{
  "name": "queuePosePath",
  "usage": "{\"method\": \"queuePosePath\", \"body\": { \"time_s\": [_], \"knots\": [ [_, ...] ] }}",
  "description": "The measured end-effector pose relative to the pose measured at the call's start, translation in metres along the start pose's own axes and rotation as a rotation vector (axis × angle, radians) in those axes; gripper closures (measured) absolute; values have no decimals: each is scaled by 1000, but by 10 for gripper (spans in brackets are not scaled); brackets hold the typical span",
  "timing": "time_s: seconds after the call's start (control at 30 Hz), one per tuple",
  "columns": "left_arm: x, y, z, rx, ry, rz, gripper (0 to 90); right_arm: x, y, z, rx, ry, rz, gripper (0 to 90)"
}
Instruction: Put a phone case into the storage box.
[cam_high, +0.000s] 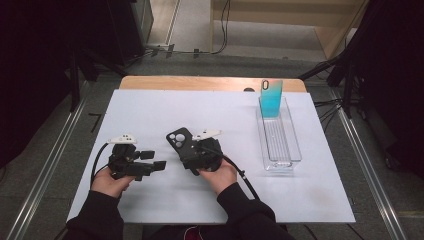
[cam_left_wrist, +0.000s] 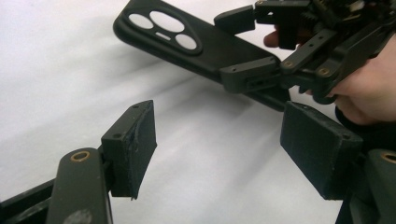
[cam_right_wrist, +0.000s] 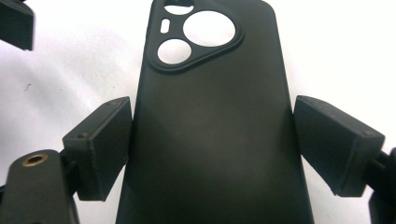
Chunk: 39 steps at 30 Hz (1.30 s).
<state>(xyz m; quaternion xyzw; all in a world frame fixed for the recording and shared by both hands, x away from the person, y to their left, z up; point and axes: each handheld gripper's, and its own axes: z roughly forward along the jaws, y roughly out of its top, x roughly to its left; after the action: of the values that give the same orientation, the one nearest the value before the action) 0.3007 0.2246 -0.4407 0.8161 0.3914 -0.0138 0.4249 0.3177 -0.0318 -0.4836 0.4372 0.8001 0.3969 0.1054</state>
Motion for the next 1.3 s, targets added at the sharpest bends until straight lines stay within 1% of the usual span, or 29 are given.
{"method": "queuePosePath", "body": {
  "time_s": [0.07, 0.13, 0.2, 0.3, 0.4, 0.5, 0.57, 0.63, 0.73, 0.77, 0.9, 1.0, 1.1, 1.2, 1.23, 1.3],
  "knots": [
    [-1, 2, 1, 2, -6, 3, 271, -2, 0, -6, -2, 1, -9, 132],
    [-2, 4, 4, 6, -9, -7, 271, -4, 1, -12, -4, 8, 0, 132],
    [-2, 6, 5, 8, -21, -30, 271, -6, 1, -18, -8, 9, 3, 132],
    [-4, 9, 8, 9, -24, -35, 271, -8, 0, -27, -13, 5, 8, 132],
    [-6, 11, 12, 17, -29, -21, 271, -11, -1, -35, -17, 6, 13, 132],
    [-8, 14, 16, 15, -42, -22, 269, -16, -2, -43, -18, 18, 25, 132],
    [-9, 16, 18, 18, -42, -24, 269, -20, -3, -49, -21, 30, 42, 132],
    [-9, 18, 20, 22, -42, -28, 269, -24, -5, -55, -24, 25, 42, 131],
    [-11, 22, 24, 18, -56, -40, 269, -30, -7, -63, -26, 30, 56, 132],
    [-11, 23, 25, 18, -64, -40, 269, -32, -8, -65, -28, 34, 63, 131],
    [-15, 27, 30, 29, -68, -30, 269, -40, -13, -74, -34, 39, 84, 131],
    [-17, 32, 34, 36, -71, -36, 253, -45, -17, -77, -39, 40, 105, 131],
    [-18, 35, 37, 39, -72, -57, 253, -50, -22, -78, -50, 46, 120, 131],
    [-16, 40, 41, 46, -85, -103, 254, -52, -25, -79, -61, 47, 132, 131],
    [-16, 42, 42, 42, -88, -113, 254, -53, -26, -79, -63, 49, 136, 130],
    [-15, 46, 43, 39, -91, -119, 254, -53, -27, -79, -70, 43, 139, 130]
  ]
}}
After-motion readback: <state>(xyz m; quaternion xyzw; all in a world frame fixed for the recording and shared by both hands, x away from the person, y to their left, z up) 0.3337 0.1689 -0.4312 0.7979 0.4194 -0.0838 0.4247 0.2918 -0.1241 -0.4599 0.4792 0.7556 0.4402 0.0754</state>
